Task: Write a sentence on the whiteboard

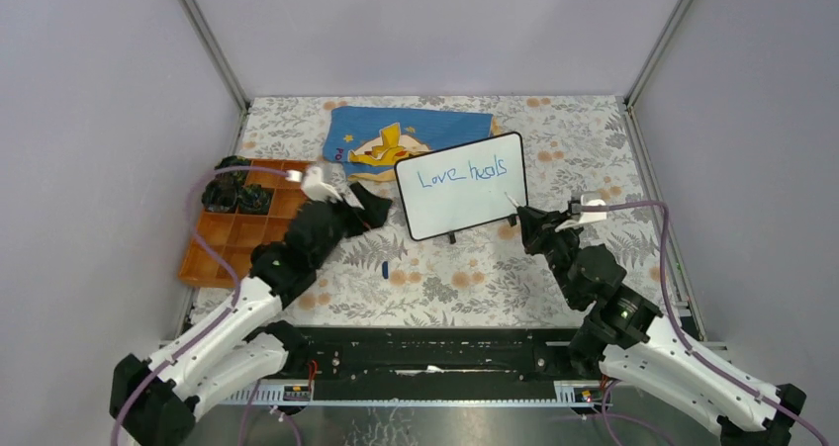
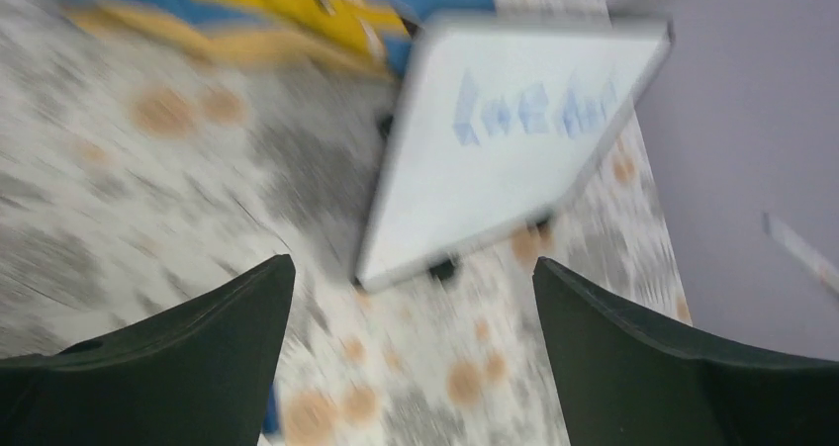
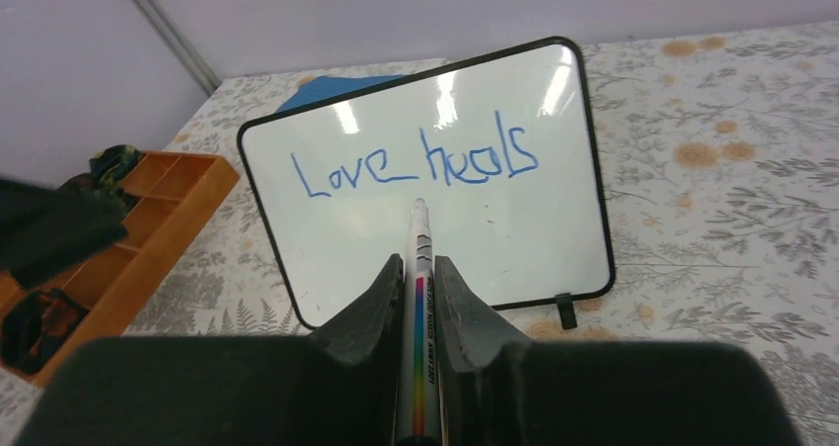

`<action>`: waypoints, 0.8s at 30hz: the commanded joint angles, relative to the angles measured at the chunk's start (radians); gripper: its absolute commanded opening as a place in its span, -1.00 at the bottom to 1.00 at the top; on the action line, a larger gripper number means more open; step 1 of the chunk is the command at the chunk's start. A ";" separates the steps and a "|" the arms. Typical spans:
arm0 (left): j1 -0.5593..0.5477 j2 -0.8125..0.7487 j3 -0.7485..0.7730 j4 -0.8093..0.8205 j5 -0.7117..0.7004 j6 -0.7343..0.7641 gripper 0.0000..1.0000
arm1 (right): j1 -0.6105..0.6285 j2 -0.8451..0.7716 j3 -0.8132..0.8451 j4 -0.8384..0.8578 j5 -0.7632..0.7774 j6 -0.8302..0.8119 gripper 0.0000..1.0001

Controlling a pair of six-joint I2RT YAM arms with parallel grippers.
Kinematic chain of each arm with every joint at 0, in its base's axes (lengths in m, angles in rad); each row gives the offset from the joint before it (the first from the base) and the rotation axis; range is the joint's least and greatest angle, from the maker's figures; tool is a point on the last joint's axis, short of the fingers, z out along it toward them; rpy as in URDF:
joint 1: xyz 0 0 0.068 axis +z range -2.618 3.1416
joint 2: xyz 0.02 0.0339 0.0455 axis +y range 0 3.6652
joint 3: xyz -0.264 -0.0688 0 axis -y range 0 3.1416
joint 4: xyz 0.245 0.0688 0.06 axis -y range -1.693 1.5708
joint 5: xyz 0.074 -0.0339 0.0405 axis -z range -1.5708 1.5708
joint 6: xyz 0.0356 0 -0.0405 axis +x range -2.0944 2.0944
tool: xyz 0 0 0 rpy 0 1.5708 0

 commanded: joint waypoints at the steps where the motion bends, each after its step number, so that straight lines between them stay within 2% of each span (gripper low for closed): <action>1: -0.298 0.050 0.043 -0.146 -0.230 -0.159 0.90 | 0.002 -0.032 0.059 -0.068 0.118 -0.024 -1.00; 5: -0.558 0.233 0.151 -0.290 -0.501 -0.339 0.80 | 0.002 -0.045 0.086 -0.145 0.213 0.009 -1.00; 8: -0.678 0.437 0.289 -0.350 -0.629 -0.387 0.79 | 0.001 -0.057 0.089 -0.177 0.258 0.028 -1.00; 11: -0.694 0.644 0.425 -0.380 -0.642 -0.413 0.75 | 0.000 -0.071 0.092 -0.189 0.279 0.031 -1.00; 14: -0.694 0.771 0.506 -0.379 -0.646 -0.405 0.66 | -0.001 -0.086 0.100 -0.203 0.279 0.026 -1.00; 19: -0.678 0.926 0.600 -0.374 -0.636 -0.371 0.32 | -0.001 -0.093 0.109 -0.213 0.262 0.019 -1.00; 24: -0.635 1.018 0.643 -0.368 -0.605 -0.349 0.21 | 0.000 -0.117 0.113 -0.213 0.251 0.008 -1.00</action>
